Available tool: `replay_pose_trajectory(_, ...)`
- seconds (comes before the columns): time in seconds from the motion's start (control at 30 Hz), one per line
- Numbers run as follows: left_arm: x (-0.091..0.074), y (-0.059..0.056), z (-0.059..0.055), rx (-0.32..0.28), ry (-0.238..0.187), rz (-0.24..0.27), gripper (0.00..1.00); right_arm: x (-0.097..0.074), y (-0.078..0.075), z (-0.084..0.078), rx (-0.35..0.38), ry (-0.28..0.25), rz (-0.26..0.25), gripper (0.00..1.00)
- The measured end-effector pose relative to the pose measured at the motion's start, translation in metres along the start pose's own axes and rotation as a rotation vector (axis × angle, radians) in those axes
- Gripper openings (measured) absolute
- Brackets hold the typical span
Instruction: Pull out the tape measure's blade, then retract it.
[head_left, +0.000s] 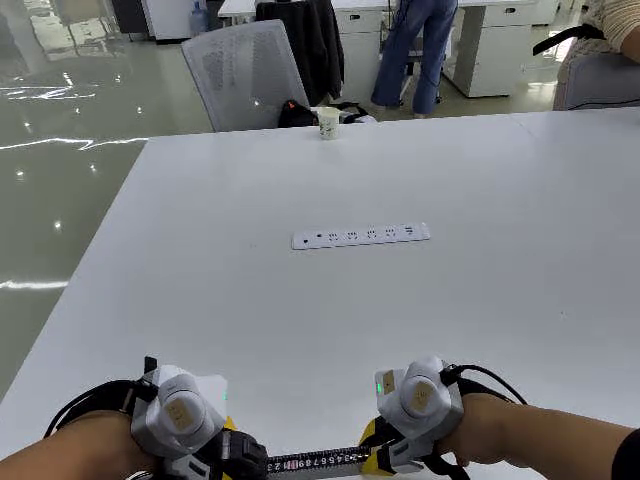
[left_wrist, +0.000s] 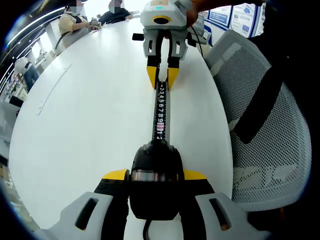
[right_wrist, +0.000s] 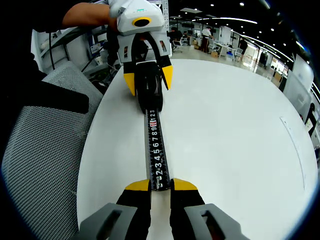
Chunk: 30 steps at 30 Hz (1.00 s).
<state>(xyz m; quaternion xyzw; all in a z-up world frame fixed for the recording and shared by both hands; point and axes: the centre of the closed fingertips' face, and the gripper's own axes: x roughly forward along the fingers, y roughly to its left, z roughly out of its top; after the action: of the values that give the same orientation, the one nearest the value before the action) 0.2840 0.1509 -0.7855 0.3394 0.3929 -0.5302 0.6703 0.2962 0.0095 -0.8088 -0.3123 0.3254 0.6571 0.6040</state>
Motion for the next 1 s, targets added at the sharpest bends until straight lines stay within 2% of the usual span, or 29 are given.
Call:
replay_pose_trajectory(0.47,0.000,0.000,0.000,-0.013,0.006,0.005,0.33,-0.004,-0.002,-0.005,0.007,0.003,-0.006,0.10)
replay_pose_trajectory(0.77,-0.001,0.000,0.001,-0.021,-0.021,0.013,0.33,-0.006,-0.002,-0.009,0.012,0.007,-0.009,0.11)
replay_pose_trajectory(1.0,0.000,-0.001,0.001,-0.011,-0.013,0.003,0.33,-0.010,-0.003,-0.013,0.019,0.009,-0.012,0.11)
